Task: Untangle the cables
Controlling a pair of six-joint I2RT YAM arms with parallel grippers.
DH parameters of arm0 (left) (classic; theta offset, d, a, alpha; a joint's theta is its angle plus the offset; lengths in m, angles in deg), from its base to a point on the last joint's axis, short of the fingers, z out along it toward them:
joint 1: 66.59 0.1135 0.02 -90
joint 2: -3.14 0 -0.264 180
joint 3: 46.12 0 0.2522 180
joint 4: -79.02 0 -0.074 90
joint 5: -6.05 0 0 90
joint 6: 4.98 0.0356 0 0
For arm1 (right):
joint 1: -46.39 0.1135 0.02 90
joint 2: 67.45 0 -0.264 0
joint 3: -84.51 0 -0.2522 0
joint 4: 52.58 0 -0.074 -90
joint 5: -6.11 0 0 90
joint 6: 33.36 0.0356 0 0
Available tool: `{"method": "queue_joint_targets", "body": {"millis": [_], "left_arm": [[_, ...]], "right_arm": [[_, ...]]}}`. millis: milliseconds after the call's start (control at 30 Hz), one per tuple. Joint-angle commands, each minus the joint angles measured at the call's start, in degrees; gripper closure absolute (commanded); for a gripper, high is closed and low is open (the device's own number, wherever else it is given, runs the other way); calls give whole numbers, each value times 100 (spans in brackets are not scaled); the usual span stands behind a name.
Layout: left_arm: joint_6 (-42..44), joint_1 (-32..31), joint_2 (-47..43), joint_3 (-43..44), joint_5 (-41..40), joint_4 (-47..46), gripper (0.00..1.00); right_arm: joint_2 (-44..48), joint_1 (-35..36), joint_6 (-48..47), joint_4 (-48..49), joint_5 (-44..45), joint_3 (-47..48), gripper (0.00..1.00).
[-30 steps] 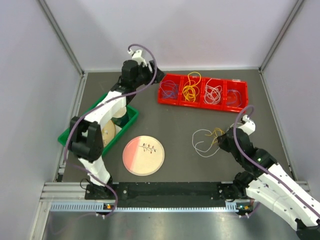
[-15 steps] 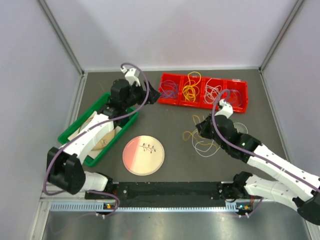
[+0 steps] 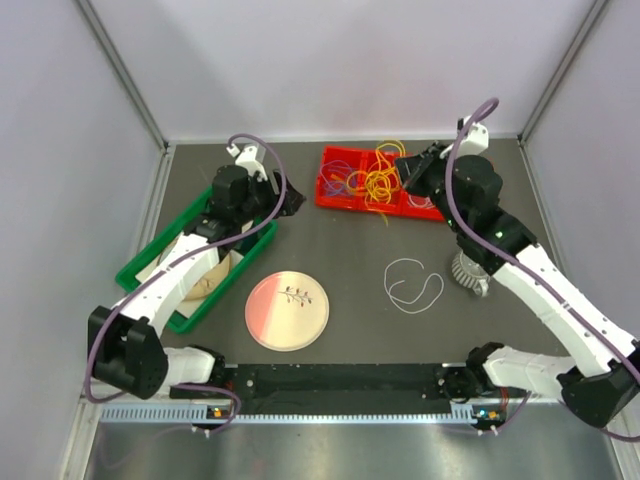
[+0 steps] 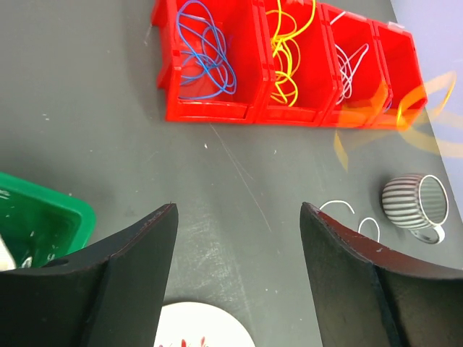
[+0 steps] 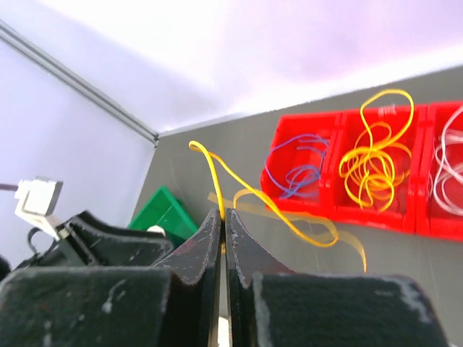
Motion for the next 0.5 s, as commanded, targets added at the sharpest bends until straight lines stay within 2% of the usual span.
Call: {"method": "queue_joint_targets", "body": {"millis": [0, 267, 467], "left_arm": [[136, 50, -361, 2, -171, -42, 27], [206, 120, -467, 10, -74, 152, 27], [294, 155, -590, 98, -48, 327, 27]], "right_arm": [[-293, -331, -371, 741, -576, 384, 100], [-1224, -1166, -345, 1120, -1086, 850, 100], [-1910, -1422, -274, 1392, -1307, 1123, 100]]}}
